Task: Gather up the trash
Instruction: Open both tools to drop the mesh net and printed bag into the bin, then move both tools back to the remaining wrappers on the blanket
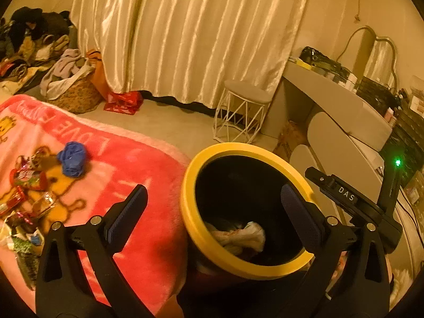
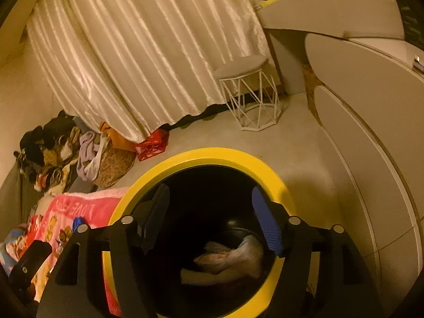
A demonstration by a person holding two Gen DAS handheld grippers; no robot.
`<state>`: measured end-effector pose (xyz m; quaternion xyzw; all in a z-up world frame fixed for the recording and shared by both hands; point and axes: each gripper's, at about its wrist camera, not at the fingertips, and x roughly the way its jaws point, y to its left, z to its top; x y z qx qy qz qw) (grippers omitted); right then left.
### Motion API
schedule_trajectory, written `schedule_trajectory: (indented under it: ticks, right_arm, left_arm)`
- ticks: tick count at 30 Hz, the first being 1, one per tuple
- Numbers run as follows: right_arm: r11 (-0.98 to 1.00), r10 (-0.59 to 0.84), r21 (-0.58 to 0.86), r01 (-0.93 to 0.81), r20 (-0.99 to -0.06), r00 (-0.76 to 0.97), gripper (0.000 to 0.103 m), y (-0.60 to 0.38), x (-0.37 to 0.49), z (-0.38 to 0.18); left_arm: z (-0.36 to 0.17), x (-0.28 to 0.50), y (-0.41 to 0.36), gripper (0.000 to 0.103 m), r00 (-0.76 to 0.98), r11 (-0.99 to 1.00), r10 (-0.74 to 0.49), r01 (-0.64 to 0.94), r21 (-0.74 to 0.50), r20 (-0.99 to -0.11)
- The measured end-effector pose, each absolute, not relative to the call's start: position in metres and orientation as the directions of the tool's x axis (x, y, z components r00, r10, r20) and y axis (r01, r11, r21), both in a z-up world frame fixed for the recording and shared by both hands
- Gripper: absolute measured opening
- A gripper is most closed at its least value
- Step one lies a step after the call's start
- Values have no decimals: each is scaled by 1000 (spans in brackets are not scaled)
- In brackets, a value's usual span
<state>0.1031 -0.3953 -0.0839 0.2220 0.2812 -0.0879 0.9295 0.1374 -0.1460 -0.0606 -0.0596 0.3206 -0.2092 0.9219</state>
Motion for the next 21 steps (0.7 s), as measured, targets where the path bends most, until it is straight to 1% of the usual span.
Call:
schedule_trajectory:
  ticks: [12,21]
  right_arm:
    - [941,34,307,142,-504,863,75,-353,103,-65]
    - [960,106,278,35,-475,874,77,-317,99,-54]
  left_arm:
    - [-52,126,-108,93,760,931,-363,276,-238,-540]
    - [-41,116,-83,93,809,956,-291,222,-194,-510]
